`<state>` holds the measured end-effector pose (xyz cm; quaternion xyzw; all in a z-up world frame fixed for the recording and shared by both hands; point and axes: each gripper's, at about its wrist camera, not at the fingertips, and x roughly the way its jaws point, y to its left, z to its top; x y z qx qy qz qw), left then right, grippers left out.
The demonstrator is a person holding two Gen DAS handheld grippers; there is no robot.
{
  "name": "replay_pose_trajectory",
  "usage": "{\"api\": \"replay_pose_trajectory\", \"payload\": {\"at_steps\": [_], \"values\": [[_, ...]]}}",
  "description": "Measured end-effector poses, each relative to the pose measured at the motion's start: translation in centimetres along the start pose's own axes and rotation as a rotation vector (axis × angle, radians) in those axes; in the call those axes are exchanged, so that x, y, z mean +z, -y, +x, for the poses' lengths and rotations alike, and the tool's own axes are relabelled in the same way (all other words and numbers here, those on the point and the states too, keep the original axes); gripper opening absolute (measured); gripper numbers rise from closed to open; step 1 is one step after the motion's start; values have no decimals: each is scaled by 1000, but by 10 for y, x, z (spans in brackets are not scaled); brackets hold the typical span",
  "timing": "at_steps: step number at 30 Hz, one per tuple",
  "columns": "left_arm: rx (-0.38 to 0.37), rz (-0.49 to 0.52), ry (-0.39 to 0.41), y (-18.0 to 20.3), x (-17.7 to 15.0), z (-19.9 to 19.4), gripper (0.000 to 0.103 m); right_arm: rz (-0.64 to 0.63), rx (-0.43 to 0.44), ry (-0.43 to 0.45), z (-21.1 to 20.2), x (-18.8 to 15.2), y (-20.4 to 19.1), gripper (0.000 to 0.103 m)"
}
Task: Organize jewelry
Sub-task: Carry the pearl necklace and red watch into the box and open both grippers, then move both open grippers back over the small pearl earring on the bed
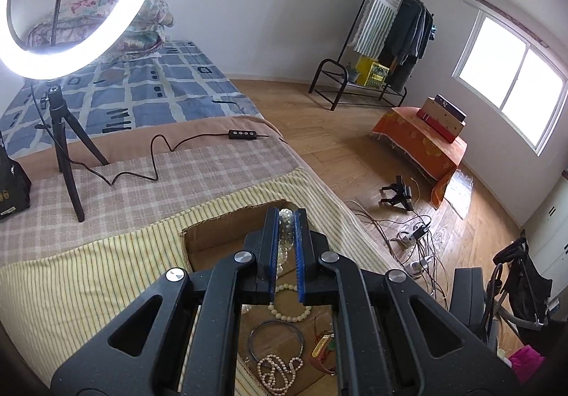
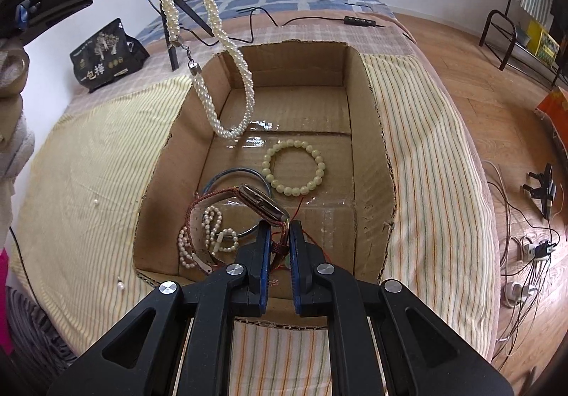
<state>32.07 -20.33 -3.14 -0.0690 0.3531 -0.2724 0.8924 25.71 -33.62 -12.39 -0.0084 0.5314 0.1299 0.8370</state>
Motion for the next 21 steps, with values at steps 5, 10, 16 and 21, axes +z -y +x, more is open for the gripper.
{"api": "replay_pose_trajectory", "payload": {"at_steps": [5, 10, 16, 21], "values": [[2, 11, -4, 1, -2, 6, 6, -5, -6, 5, -1, 0, -1, 9], [3, 12, 12, 2, -2, 5, 6, -16, -13, 9, -1, 0, -3, 12], [19, 15, 13, -2, -1, 4, 7, -45, -47, 16, 0, 0, -9, 59], [28, 21, 19, -1, -2, -2, 33, -63, -69, 28, -3, 2, -15, 59]]}}
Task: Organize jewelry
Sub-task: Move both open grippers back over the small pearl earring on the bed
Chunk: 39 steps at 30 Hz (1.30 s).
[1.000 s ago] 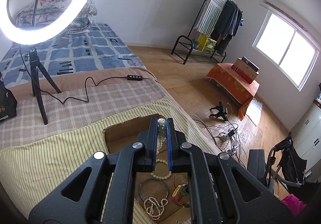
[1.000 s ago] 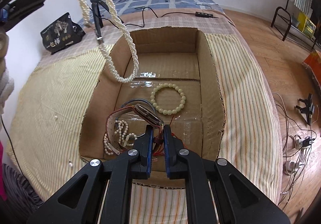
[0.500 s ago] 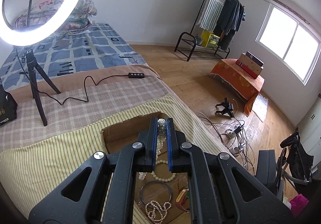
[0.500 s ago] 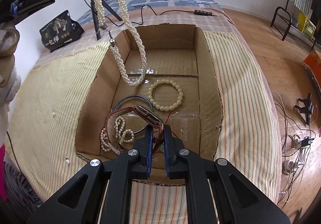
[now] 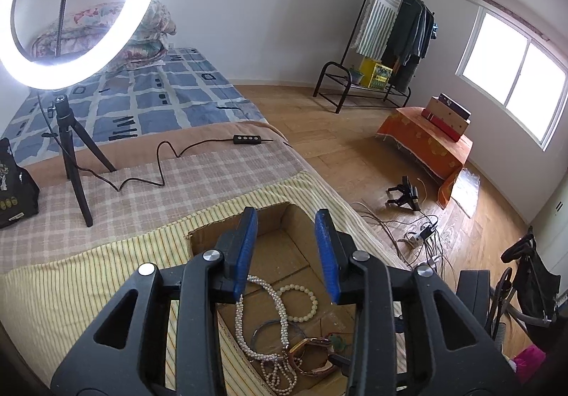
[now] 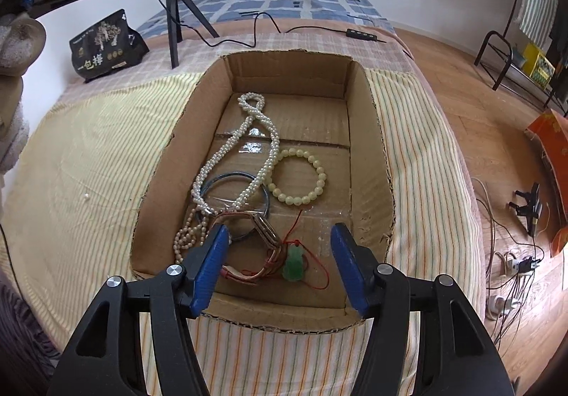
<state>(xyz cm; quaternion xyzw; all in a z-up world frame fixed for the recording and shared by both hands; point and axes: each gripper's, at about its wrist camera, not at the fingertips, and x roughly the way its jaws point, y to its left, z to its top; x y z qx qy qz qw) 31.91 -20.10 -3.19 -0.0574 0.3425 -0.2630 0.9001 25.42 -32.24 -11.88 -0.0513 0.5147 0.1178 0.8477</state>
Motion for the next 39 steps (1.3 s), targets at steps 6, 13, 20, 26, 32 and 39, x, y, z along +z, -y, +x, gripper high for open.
{"api": "replay_pose_trajectory", "payload": {"at_steps": [6, 13, 20, 26, 32, 39], "values": [[12, 13, -4, -5, -2, -10, 37, 2, -1, 16, -6, 1, -3, 59], [53, 31, -5, -17, -8, -36, 42, -6, 11, 63, -23, 4, -18, 59], [126, 38, -14, -46, -22, -65, 54, -38, 47, 94, -35, -1, -41, 59], [174, 28, -57, -76, -45, -84, 54, -79, 87, 145, -49, -15, -67, 59], [219, 6, -128, -101, -77, -94, 54, -157, 109, 158, -50, -35, -100, 59], [243, -27, -212, -121, -118, -98, 54, -204, 147, 149, -37, -58, -129, 59]]}}
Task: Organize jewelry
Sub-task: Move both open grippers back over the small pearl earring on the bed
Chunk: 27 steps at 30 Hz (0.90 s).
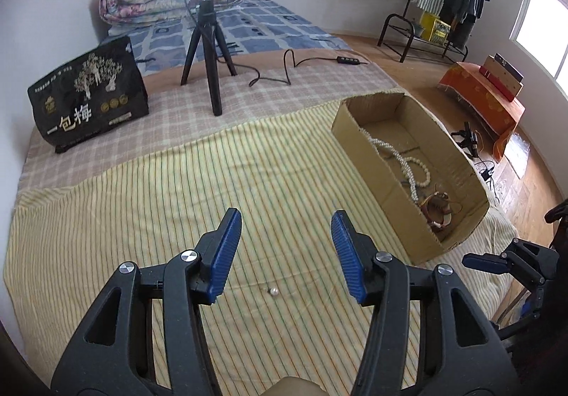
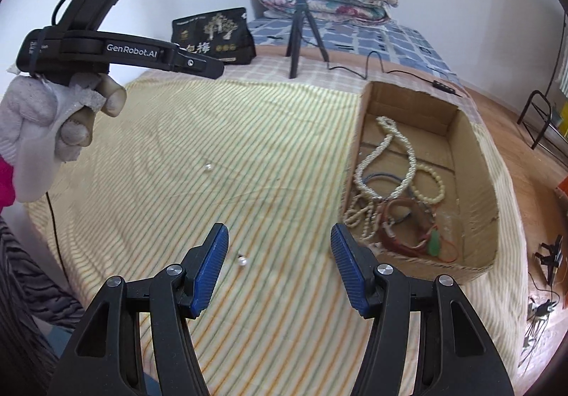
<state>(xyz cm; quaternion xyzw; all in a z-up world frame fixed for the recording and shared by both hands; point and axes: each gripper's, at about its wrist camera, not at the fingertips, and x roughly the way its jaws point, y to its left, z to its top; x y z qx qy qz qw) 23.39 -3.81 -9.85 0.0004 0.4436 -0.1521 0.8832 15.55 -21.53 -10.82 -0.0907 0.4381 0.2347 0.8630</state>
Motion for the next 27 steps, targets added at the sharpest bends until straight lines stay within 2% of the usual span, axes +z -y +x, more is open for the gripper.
{"api": "replay_pose_trajectory", "payload": {"at_steps": [11, 20, 27], "values": [[-34, -89, -113, -14, -57, 26, 54, 9, 43, -83, 27, -24, -10, 59], [-13, -85, -144, -6, -80, 43, 54, 15, 53, -146, 46, -33, -12, 59], [21, -65, -148, -8, -83, 52, 54, -21, 57, -177, 59, -33, -20, 59]]}}
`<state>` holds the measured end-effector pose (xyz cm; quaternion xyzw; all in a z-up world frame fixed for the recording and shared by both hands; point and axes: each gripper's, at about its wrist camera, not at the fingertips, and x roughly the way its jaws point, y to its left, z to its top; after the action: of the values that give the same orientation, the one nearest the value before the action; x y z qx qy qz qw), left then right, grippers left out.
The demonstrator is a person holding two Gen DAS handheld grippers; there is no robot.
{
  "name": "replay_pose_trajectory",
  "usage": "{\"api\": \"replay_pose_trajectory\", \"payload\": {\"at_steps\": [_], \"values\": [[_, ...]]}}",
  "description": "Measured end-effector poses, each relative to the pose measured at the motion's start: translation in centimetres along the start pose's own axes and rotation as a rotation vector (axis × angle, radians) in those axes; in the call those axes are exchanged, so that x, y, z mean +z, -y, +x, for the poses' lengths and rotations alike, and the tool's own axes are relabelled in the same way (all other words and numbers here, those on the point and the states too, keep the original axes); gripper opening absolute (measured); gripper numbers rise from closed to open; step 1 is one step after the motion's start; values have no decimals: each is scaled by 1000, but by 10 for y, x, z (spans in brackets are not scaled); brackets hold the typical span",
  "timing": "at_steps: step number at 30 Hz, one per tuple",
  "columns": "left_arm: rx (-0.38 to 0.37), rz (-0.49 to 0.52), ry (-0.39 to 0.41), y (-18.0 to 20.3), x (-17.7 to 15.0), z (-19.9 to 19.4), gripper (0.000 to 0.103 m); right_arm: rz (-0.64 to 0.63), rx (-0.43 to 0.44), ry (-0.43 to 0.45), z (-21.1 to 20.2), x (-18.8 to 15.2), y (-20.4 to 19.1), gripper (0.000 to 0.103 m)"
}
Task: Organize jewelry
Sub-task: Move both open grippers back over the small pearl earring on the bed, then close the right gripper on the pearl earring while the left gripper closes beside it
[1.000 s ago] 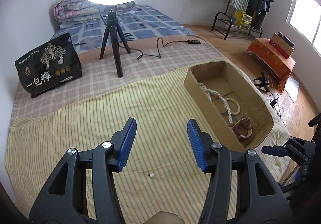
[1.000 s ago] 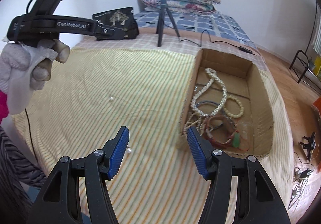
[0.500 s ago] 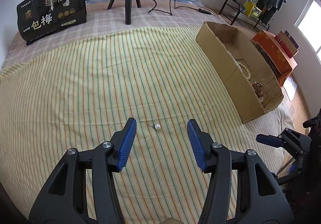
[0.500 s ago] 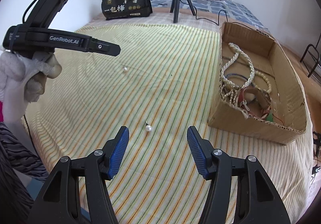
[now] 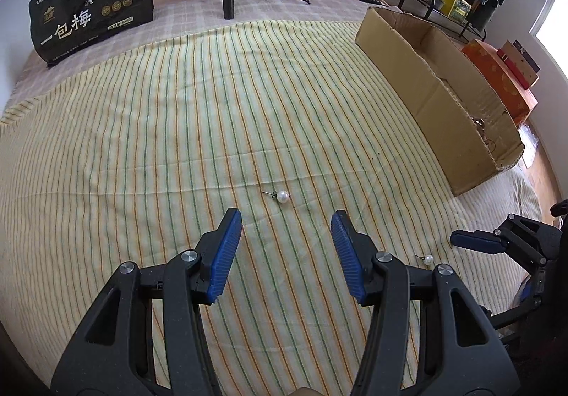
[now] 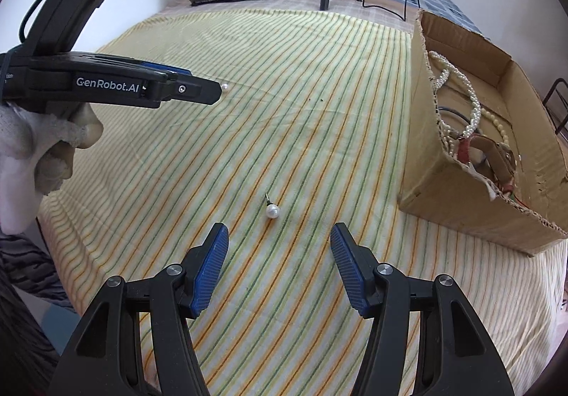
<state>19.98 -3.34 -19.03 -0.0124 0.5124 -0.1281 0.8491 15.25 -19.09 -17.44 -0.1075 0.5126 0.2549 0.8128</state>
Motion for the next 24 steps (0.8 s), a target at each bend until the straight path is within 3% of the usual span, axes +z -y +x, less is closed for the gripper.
{"api": "replay_pose_trajectory", "payload": {"at_steps": [8, 11, 24], "values": [[10, 0, -8, -1, 5, 13, 53, 4, -4, -4, 6, 5, 1, 51], [22, 1, -18, -2, 6, 19, 43, -3, -7, -6, 9, 8, 0, 49], [46, 30, -1, 0, 9, 26, 35, -20, -12, -3, 13, 10, -5, 37]]}}
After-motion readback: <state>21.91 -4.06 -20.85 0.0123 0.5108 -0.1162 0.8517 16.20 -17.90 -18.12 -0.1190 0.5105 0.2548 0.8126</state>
